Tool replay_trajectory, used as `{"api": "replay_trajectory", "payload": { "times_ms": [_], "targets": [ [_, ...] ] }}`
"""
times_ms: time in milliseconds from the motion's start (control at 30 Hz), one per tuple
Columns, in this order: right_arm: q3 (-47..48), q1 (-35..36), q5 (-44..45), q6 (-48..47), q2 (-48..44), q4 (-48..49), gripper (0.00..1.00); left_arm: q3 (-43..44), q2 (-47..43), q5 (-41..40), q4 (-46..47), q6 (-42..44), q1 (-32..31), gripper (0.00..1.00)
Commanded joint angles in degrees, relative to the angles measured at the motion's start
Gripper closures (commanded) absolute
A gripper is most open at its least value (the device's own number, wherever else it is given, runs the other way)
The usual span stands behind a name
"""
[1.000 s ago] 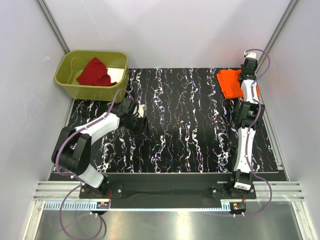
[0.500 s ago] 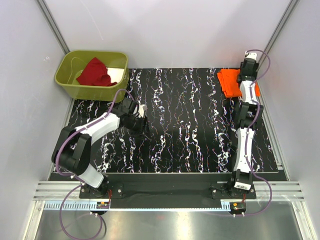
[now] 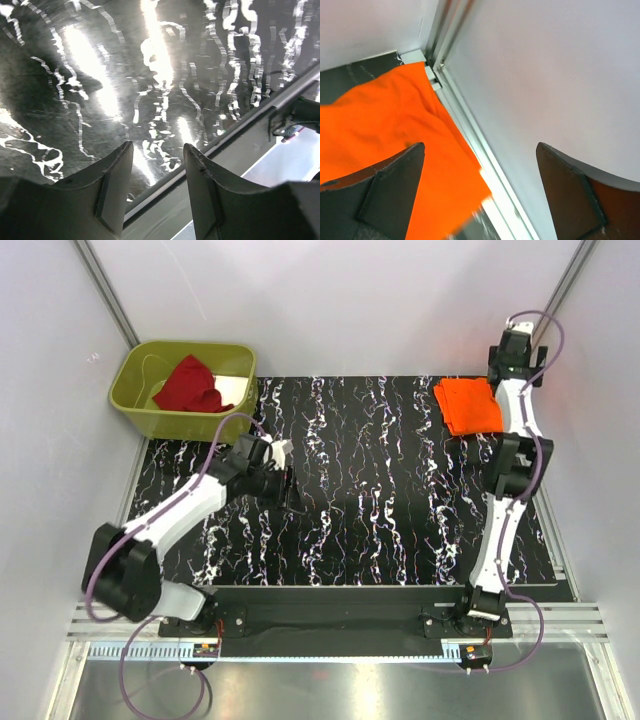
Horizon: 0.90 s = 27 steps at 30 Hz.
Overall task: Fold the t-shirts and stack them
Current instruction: Reset both grippers
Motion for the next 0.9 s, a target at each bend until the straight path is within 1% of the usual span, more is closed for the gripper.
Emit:
{"api": "replay_trajectory", "payload": {
  "times_ms": [0, 33, 67, 100, 133, 167, 200, 233, 267, 300, 333, 367, 400, 433, 467, 500, 533, 567, 600, 633, 667, 700, 733, 767, 800, 833, 867],
  "targets": [
    [-6.66, 2.53, -0.37, 4.76, -18.3, -6.67, 0.0, -0.2, -6.12, -0.89, 1.72, -1.77, -1.92, 0.5],
    [-11.99, 3.24, -1.26, 5.74, -23.46, -8.09, 0.0, -0.46, -7.17, -1.33, 1.73, -2.03, -3.06, 0.5],
    [-15.0, 3.94, -2.4, 7.4, -26.12, -9.33, 0.0, -0.99, -9.45, -1.6, 1.9, -2.91, -3.5, 0.5],
    [-18.25, 6.13, -4.5, 8.12, -28.67, -11.43, 0.0, -1.52, -10.6, -2.12, 2.51, -3.44, -4.12, 0.5],
    [-24.64, 7.19, -4.6, 9.17, -33.4, -12.32, 0.0, -2.83, -11.83, -2.39, 2.95, -4.05, -5.17, 0.49],
    [-27.92, 8.59, -3.91, 10.57, -35.71, -13.11, 0.0, -3.54, -14.45, -2.65, 3.39, -5.28, -5.61, 0.49],
    [-31.26, 10.96, -1.64, 15.28, -38.17, -14.25, 0.0, -5.28, -15.79, -3.09, 4.44, -5.98, -6.14, 0.48],
    [-37.38, 12.81, -1.96, 18.46, -42.54, -15.3, 0.0, -6.26, -18.5, -3.1, 5.06, -6.86, -6.75, 0.47],
    [-40.75, 13.78, -2.84, 24.59, -45.11, -16.27, 0.0, -7.57, -20.09, -2.92, 6.55, -8.78, -6.85, 0.47],
    [-44.09, 14.75, -5.98, 28.04, -47.66, -17.41, 0.0, -8.89, -21.76, -3.01, 7.43, -9.85, -7.02, 0.46],
    [-51.87, 16.07, -8.45, 31.47, -53.78, -17.42, 0.0, -11.86, -23.6, -2.75, 8.49, -10.99, -7.2, 0.46],
    [-56.56, 16.34, -11.78, 37.85, -57.23, -16.64, 0.0, -13.63, -27.45, -2.74, 9.37, -13.35, -7.29, 0.44],
    [-61.74, 16.34, -19.73, 41.05, -61.09, -11.93, 0.0, -17.22, -29.58, -2.66, 11.55, -14.5, -7.38, 0.43],
    [-72.75, 16.43, -23.29, 44.3, -69.31, -8.67, 0.0, -18.91, -34.04, -2.57, 12.62, -15.73, -7.38, 0.42],
    [-78.17, 16.52, -25.76, 47.73, -73.57, -5.68, 0.0, -20.66, -36.25, -2.48, 13.67, -18.27, -7.38, 0.39],
    [-83.27, 16.52, -30.4, 54.37, -77.53, -0.51, 0.0, -23.9, -38.54, -1.87, 16.03, -19.43, -7.38, 0.38],
    [-91.94, 16.61, -32.36, 57.57, -84.44, 1.37, 0.0, -25.59, -42.83, -1.6, 17.36, -20.74, -7.38, 0.37],
    [-96.03, 16.69, -34.29, 62.65, -87.47, 3.21, 0.0, -27.26, -44.96, -1.43, 19.9, -23.02, -7.38, 0.36],
    [-99.64, 16.78, -36.31, 65.66, -90.2, 5.23, 0.0, -30.41, -47.15, -1.08, 20.79, -24.09, -7.38, 0.34],
    [-105.33, 16.87, -36.59, 68.82, -94.66, 4.82, 0.0, -32.0, -51.27, -0.9, 21.58, -25.14, -7.38, 0.32],
    [-107.56, 16.78, -36.77, 71.99, -96.88, 3.51, 0.0, -33.85, -53.39, -0.64, 24.03, -27.76, -7.38, 0.31],
    [-109.76, 16.78, -38.69, 72.72, -99.17, 4.02, 0.0, -37.52, -55.42, 0.5, 25.62, -29.27, -7.38, 0.28],
    [-115.17, 16.87, -40.1, 73.42, -104.32, 5.15, 0.0, -39.47, -59.27, 1.46, 27.9, -30.76, -7.29, 0.28],
    [-117.66, 16.87, -41.42, 75.17, -107.16, 6.82, 0.0, -41.66, -61.39, 2.69, 33.4, -34.78, -7.29, 0.27],
    [-121.0, 16.87, -43.87, 75.79, -113.02, 6.57, 0.0, -45.86, -63.5, 5.49, 37.11, -37.34, -7.29, 0.26],
    [-122.25, 16.87, -45.37, 76.41, -116.29, 5.87, 0.0, -48.25, -67.87, 6.82, 41.59, -40.15, -7.29, 0.25],
    [-123.48, 16.87, -49.74, 77.2, -120.07, 5.43, 0.0, -50.89, -70.44, 8.23, 52.77, -47.58, -7.29, 0.23]
  ]
}}
